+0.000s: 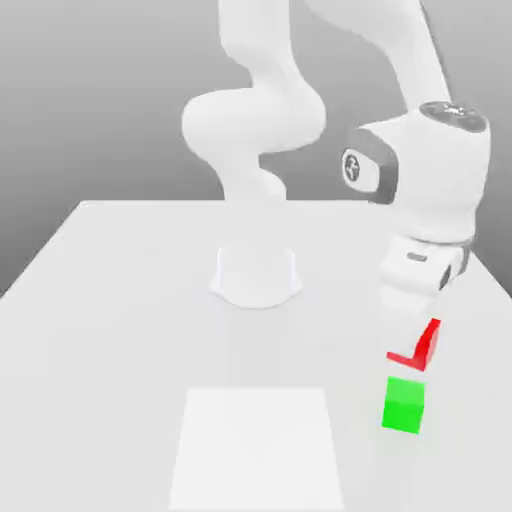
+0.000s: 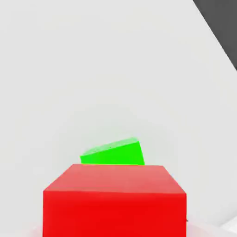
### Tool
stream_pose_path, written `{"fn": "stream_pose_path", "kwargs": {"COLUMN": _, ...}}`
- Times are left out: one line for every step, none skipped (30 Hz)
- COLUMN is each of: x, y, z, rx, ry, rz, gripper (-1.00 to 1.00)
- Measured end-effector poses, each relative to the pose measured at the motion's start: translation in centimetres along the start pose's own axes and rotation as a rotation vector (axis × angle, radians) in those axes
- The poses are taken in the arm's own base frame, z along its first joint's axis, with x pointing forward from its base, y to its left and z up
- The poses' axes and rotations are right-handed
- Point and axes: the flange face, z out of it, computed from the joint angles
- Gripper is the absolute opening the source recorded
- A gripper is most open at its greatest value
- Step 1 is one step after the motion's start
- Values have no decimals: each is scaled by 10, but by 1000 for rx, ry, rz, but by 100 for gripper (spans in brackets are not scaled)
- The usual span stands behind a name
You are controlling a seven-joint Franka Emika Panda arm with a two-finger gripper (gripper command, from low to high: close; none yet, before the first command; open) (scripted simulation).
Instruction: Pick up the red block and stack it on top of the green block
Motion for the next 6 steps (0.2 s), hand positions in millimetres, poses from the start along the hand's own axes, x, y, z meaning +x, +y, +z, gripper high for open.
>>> {"fn": "stream_pose_path", "kwargs": {"x": 0, "y": 1, "z": 11, "rx": -1, "ry": 0, "rz": 3, "gripper": -100}}
{"fn": "stream_pose_path", "kwargs": {"x": 0, "y": 2, "z": 21, "rx": -1, "ry": 0, "rz": 5, "gripper": -100}}
{"fn": "stream_pose_path", "kwargs": {"x": -1, "y": 2, "z": 28, "rx": -2, "ry": 0, "rz": 6, "gripper": 100}}
{"fn": "stream_pose_path", "kwargs": {"x": -1, "y": 2, "z": 28, "rx": -2, "ry": 0, "rz": 6, "gripper": 100}}
{"fn": "stream_pose_path", "kwargs": {"x": -1, "y": 2, "z": 28, "rx": -2, "ry": 0, "rz": 6, "gripper": 100}}
{"fn": "stream_pose_path", "kwargs": {"x": -1, "y": 2, "z": 28, "rx": -2, "ry": 0, "rz": 6, "gripper": 100}}
